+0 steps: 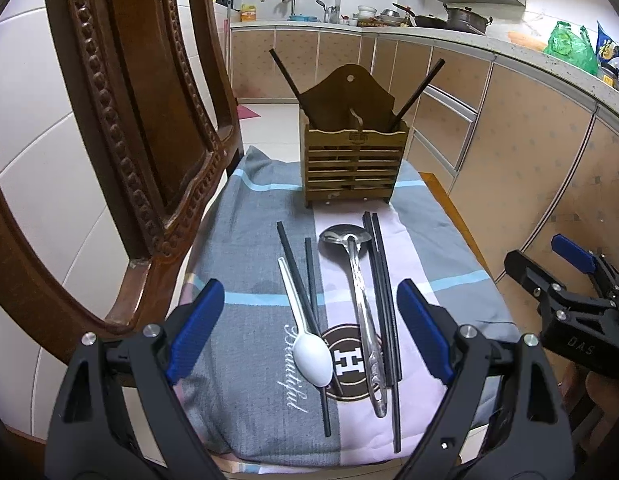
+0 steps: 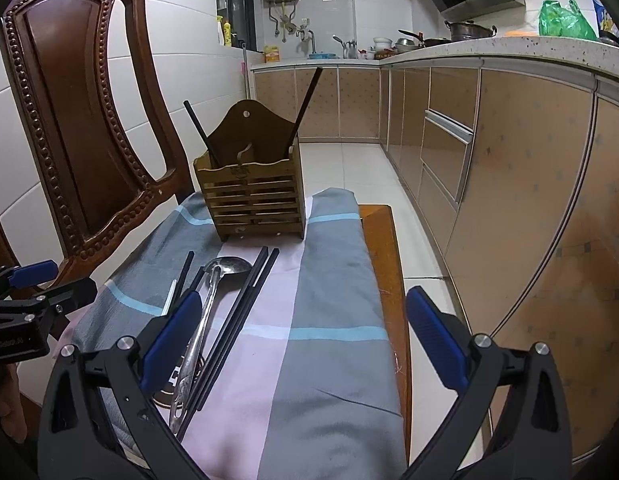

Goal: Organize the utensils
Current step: 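Grasp a black chopstick with the left gripper while the right gripper grasps another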

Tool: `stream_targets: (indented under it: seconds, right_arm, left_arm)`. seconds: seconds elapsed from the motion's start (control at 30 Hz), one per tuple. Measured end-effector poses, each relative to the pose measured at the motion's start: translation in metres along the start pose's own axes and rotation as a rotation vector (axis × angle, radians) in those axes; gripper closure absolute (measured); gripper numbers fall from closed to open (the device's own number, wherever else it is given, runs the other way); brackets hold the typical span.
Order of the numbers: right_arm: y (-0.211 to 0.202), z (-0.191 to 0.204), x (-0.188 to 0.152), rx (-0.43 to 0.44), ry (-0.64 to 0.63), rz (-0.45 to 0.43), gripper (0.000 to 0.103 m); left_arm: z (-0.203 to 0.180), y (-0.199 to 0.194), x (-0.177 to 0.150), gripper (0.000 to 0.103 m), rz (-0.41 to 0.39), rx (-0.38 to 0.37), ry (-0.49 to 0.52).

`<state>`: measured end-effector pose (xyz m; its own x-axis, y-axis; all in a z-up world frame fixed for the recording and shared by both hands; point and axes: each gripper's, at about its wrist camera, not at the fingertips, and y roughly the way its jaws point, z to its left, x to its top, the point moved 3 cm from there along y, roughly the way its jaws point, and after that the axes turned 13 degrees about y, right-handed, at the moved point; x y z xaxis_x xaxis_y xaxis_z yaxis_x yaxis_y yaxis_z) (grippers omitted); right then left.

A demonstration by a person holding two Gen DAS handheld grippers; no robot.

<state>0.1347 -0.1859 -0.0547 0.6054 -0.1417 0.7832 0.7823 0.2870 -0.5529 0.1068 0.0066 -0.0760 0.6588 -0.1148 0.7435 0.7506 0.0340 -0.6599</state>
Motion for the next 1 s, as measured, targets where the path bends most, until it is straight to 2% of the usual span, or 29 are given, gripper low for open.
stream_targets:
  seconds: [0.13,0.23,0.3,0.43,0.53,0.63,0.8,1.0]
  right_arm:
    - [0.012,0.003,0.001,-0.001,0.005,0.034,0.012]
    - [0.026,0.007,0.005,0.01,0.006,0.061,0.022]
    - [0.037,0.012,0.009,0.023,0.005,0.072,0.028]
    - [0.074,0.023,0.02,0.051,0.023,0.118,0.045]
    - [0.104,0.027,0.022,0.064,0.06,0.177,0.053]
    - [0.135,0.034,0.018,0.071,0.1,0.24,0.057]
    - [0.168,0.052,0.021,0.041,0.057,0.247,0.058]
    - [0.207,0.052,0.017,0.019,0.053,0.304,0.072]
  left_arm:
    - [0.007,0.012,0.003,0.017,0.024,0.002,-0.02]
    - [0.018,0.028,0.01,0.028,0.045,0.0,-0.056]
    - [0.024,0.045,0.017,0.04,0.072,-0.004,-0.06]
    - [0.034,0.082,0.027,0.042,0.125,0.021,-0.062]
    - [0.043,0.116,0.031,0.055,0.198,0.025,-0.088]
    - [0.048,0.146,0.035,0.056,0.253,0.041,-0.069]
    - [0.057,0.173,0.03,0.057,0.293,0.052,-0.095]
    - [0.057,0.189,0.03,0.059,0.313,0.044,-0.112]
